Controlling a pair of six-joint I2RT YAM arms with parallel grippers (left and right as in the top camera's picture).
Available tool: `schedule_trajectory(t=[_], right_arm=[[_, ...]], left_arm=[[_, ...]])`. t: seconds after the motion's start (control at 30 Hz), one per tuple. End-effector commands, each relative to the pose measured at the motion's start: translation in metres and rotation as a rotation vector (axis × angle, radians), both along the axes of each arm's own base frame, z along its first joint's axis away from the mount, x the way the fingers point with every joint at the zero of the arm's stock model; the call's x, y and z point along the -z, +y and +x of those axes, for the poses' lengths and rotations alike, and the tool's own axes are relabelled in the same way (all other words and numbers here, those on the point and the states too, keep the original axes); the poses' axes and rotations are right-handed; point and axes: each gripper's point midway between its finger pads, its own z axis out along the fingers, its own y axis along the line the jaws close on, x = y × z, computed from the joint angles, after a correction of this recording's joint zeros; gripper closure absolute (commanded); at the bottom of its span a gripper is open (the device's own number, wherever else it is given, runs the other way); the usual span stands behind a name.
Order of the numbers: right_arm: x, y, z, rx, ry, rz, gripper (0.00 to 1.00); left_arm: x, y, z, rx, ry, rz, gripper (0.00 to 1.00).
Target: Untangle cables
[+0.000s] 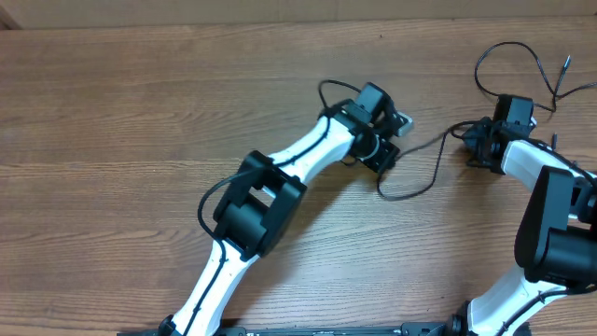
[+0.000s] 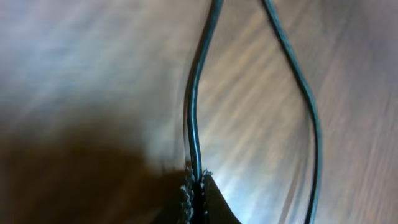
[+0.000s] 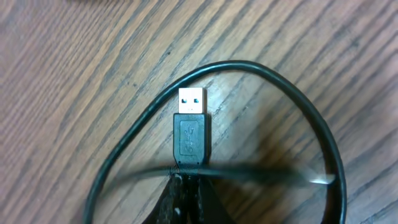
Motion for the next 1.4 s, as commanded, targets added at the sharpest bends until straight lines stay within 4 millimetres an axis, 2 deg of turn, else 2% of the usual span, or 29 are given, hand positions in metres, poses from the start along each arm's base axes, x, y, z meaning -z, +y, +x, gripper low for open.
schedule_trajectory(t=[0.0, 0.13, 0.3, 0.33, 0.37, 0.4, 0.43, 0.47, 0.5, 0.53, 0.63, 0.7, 0.87, 0.97, 1.03, 1.1, 1.2, 1.27, 1.37], right_arm=[[0.124, 0.051, -0.184, 0.083, 0.575, 0.202, 0.96], [0.126, 0.053, -0.191, 0.094, 0.578, 0.204, 0.96], [0.127, 0.052, -0.188, 0.093, 0.562, 0.201, 0.96], [0.127, 0.052, -0.188, 0.093, 0.562, 0.201, 0.96], [0.127, 0.052, -0.188, 0.093, 0.562, 0.201, 0.96], [0.127, 0.052, -0.188, 0.093, 0.562, 0.201, 0.73], [0.127, 0.052, -0.188, 0.093, 0.562, 0.201, 0.41], [0.127, 0.052, -0.188, 0.093, 0.562, 0.201, 0.19], [0.126, 0.053, -0.188, 0.093, 0.559, 0.205, 0.07], [0.122, 0.052, -0.185, 0.092, 0.549, 0.202, 0.0], [0.105, 0.048, -0.174, 0.091, 0.503, 0.187, 0.0], [0.088, 0.043, -0.165, 0.093, 0.46, 0.162, 0.0], [0.02, 0.024, -0.147, 0.117, 0.321, 0.055, 0.0], [-0.026, 0.019, -0.14, 0.114, 0.207, 0.016, 0.0], [-0.058, 0.018, -0.136, 0.095, 0.115, -0.01, 0.0], [-0.096, 0.021, -0.127, 0.028, 0.001, -0.043, 0.0], [-0.168, 0.032, -0.111, -0.156, -0.218, -0.122, 0.0], [-0.219, 0.035, -0.107, -0.219, -0.35, -0.199, 0.0], [-0.285, 0.046, -0.105, -0.315, -0.51, -0.276, 0.0]], left_arm=[[0.043, 0.0, -0.036, 0.066, 0.035, 0.109, 0.96], [0.043, -0.006, -0.043, 0.098, 0.023, 0.108, 0.96], [0.043, -0.005, -0.041, 0.094, 0.02, 0.107, 0.95], [0.043, -0.004, -0.039, 0.09, 0.015, 0.114, 0.82], [0.045, -0.002, -0.037, 0.082, 0.006, 0.126, 0.57], [0.046, 0.0, -0.034, 0.072, -0.006, 0.142, 0.21], [0.047, 0.002, -0.033, 0.068, -0.015, 0.152, 0.0], [0.048, 0.004, -0.03, 0.057, -0.025, 0.166, 0.0], [0.049, 0.005, -0.028, 0.047, -0.034, 0.179, 0.0], [0.052, 0.011, -0.021, 0.012, -0.055, 0.215, 0.0], [0.05, 0.021, -0.008, -0.045, -0.081, 0.254, 0.0], [0.04, 0.027, 0.003, -0.104, -0.079, 0.246, 0.0], [-0.006, 0.051, 0.041, -0.215, -0.119, 0.192, 0.0], [-0.047, 0.072, 0.065, -0.28, -0.172, 0.152, 0.0], [-0.081, 0.089, 0.081, -0.331, -0.223, 0.122, 0.0], [-0.121, 0.108, 0.097, -0.389, -0.293, 0.093, 0.0], [-0.181, 0.138, 0.115, -0.477, -0.411, 0.053, 0.0], [-0.217, 0.155, 0.119, -0.522, -0.479, 0.023, 0.0], [-0.262, 0.172, 0.116, -0.553, -0.551, -0.021, 0.0]])
